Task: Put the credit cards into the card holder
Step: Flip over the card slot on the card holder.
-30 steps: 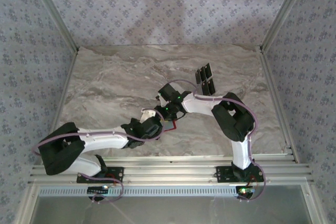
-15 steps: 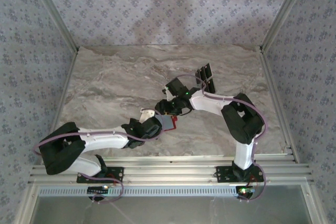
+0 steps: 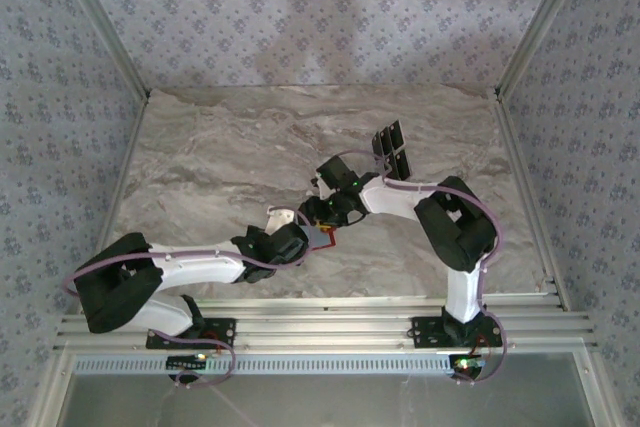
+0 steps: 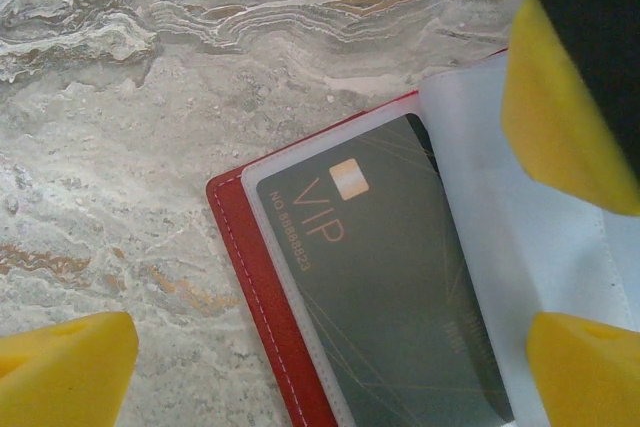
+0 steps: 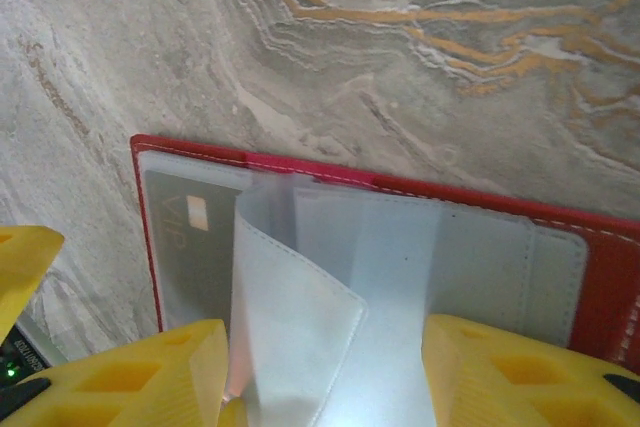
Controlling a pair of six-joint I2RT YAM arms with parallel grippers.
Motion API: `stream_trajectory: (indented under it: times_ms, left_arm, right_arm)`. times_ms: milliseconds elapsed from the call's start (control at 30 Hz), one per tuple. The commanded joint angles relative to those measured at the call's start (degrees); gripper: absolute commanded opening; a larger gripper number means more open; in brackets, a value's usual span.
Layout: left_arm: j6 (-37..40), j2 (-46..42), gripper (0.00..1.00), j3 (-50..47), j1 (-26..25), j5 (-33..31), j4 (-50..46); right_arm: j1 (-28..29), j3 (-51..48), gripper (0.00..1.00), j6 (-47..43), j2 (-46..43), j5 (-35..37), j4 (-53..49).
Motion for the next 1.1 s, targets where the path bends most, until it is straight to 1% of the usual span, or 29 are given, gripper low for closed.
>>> stream_trajectory:
  times_ms: [0, 167, 400, 567, 700, 867, 1033, 1067]
  left_arm:
    - [-0.4, -1.8, 1.00, 0.4, 0.2, -1.5, -1.7]
    - [-0.7, -7.3, 1.00, -0.4, 0.2, -1.9, -1.8]
    - [-3.5, -18.5, 1.00, -4.3, 0.2, -4.0, -3.5]
    - [-7.6, -28.0, 1.00, -8.0, 0.3, -6.6, -6.6]
    - [-10.2, -34.1, 1.00, -10.2, 1.4, -6.3, -9.2]
    - [-12.4, -38.9, 1.00, -11.6, 2.9, -5.1, -13.0]
    - [-13.4, -40.3, 1.00, -12.7, 5.0, -2.2, -13.6]
    - [-13.6, -40.1, 1.00, -12.8, 5.5, -1.7, -13.5]
  right_arm:
    - [1.1, 2.0, 0.56, 0.1, 1.9, -1.1, -1.4]
    - [2.3, 5.5, 0.56, 0.0, 2.1, -0.7, -3.5]
    - [4.5, 8.8, 0.56, 0.1, 2.7, 0.2, -6.2]
    - [6.8, 13.1, 0.56, 0.0, 6.0, 0.7, -9.1]
    - [7.9, 15.8, 0.56, 0.1, 9.7, 1.4, -10.4]
    - [8.2, 16.9, 0.56, 0.0, 12.1, 1.2, -11.0]
    - [8.2, 18.5, 0.56, 0.1, 11.4, 0.3, -11.8]
    - [8.2, 19.2, 0.56, -1.7, 10.9, 0.0, -12.2]
